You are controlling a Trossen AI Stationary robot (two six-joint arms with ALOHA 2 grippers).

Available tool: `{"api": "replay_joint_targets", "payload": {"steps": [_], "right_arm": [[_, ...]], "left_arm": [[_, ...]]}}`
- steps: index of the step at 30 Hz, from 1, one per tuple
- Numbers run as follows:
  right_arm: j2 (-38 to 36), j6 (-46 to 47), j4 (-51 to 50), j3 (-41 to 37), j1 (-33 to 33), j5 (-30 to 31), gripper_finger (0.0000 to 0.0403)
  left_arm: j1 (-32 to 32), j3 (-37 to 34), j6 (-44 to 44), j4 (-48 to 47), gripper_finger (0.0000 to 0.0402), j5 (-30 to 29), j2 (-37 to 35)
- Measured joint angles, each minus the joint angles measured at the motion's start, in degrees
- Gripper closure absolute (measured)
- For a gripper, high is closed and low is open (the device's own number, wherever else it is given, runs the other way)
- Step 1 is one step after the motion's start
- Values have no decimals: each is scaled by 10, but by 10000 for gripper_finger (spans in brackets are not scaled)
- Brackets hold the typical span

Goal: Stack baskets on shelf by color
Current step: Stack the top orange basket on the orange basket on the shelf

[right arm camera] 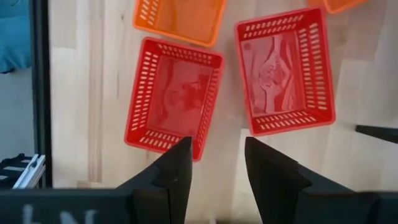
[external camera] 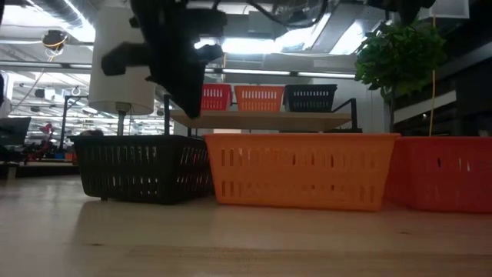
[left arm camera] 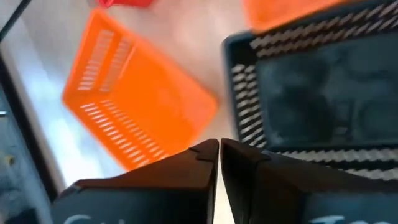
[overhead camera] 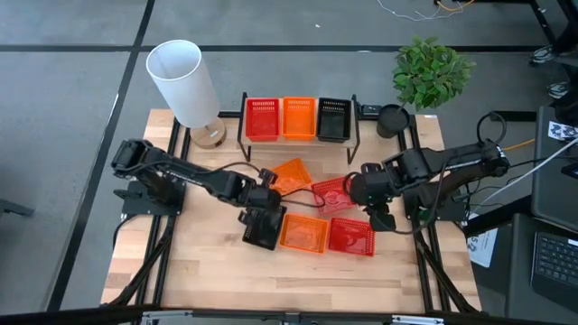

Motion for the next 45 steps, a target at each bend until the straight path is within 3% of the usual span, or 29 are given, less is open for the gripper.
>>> {"api": "replay_joint_targets", "payload": {"steps": [13, 24, 29, 35, 40, 45], "right_arm": [[0, 0, 13, 0, 36, 36, 257], [0, 15, 17, -1, 36, 40, 257], [-1, 15, 22, -1, 36, 40, 257], [0, 12, 26, -1, 36, 40, 257], [0, 12, 27, -1, 36, 40, 257], [0, 10, 27, -1, 36, 44, 257]], "left_arm": [[69, -1, 91, -21, 276, 18, 28], [73, -1, 144, 19, 268, -2, 113], [73, 0, 128, 26, 288, -56, 130], [52, 0, 65, 4, 390, -79, 105], [14, 15, 3, -38, 399, -72, 68], [-37, 88, -72, -98, 400, -46, 36]]}}
